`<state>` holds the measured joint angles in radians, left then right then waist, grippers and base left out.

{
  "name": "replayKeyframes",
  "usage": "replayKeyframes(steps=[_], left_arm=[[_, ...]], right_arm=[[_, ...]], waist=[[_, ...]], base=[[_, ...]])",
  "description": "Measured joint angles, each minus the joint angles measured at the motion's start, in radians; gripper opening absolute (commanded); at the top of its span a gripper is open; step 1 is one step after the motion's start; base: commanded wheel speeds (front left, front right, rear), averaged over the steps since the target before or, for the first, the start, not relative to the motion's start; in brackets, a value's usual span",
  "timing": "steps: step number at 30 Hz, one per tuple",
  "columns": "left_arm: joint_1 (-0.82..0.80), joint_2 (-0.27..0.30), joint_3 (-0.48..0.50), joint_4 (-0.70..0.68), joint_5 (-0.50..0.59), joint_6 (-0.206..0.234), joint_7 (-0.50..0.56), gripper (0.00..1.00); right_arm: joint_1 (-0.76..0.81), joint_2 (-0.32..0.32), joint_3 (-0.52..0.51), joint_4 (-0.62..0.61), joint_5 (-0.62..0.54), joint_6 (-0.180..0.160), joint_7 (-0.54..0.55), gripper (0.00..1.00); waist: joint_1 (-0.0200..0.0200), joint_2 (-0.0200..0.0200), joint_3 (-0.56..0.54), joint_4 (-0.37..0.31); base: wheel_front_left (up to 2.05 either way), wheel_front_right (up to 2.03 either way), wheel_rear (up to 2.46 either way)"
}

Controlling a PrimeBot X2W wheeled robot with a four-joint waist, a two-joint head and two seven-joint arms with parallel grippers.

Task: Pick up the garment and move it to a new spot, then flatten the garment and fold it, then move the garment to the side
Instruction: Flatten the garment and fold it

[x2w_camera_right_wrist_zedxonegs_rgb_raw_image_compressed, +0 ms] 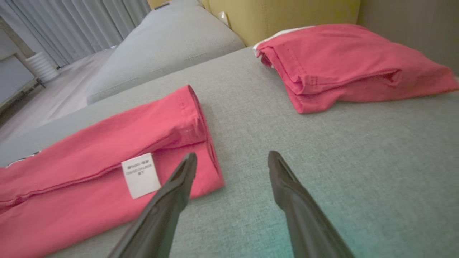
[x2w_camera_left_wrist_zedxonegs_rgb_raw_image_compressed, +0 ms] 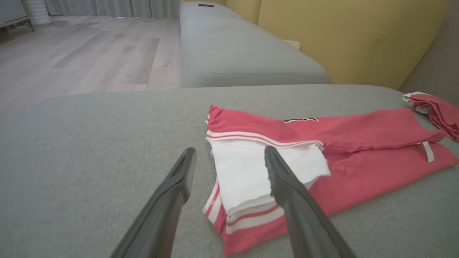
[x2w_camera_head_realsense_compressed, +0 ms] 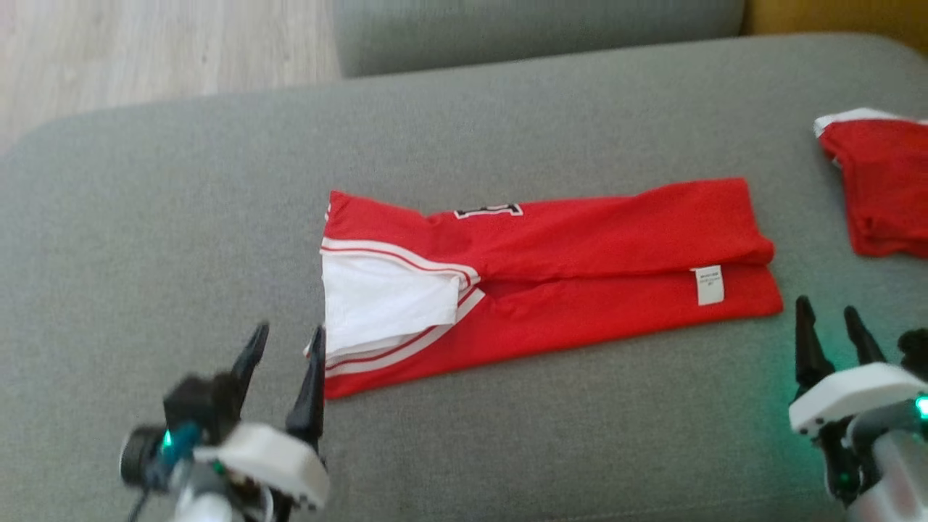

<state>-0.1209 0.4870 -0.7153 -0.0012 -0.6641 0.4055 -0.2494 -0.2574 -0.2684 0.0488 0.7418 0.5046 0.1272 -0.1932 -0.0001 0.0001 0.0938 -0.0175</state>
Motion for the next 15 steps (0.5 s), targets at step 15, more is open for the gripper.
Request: replayKeyframes(steps=[15], left_arm=[[0.294,-0.235,0.256,-0.029,0.343,-0.077,0.0,1.0]], right_arm=[[0.098,0.071,-0.157,-0.095,-0.134,0.0,0.111,1.0]], waist=[[0.0,0.0,-0.089,0.089]], base=[[0.0,0.0,0.0]])
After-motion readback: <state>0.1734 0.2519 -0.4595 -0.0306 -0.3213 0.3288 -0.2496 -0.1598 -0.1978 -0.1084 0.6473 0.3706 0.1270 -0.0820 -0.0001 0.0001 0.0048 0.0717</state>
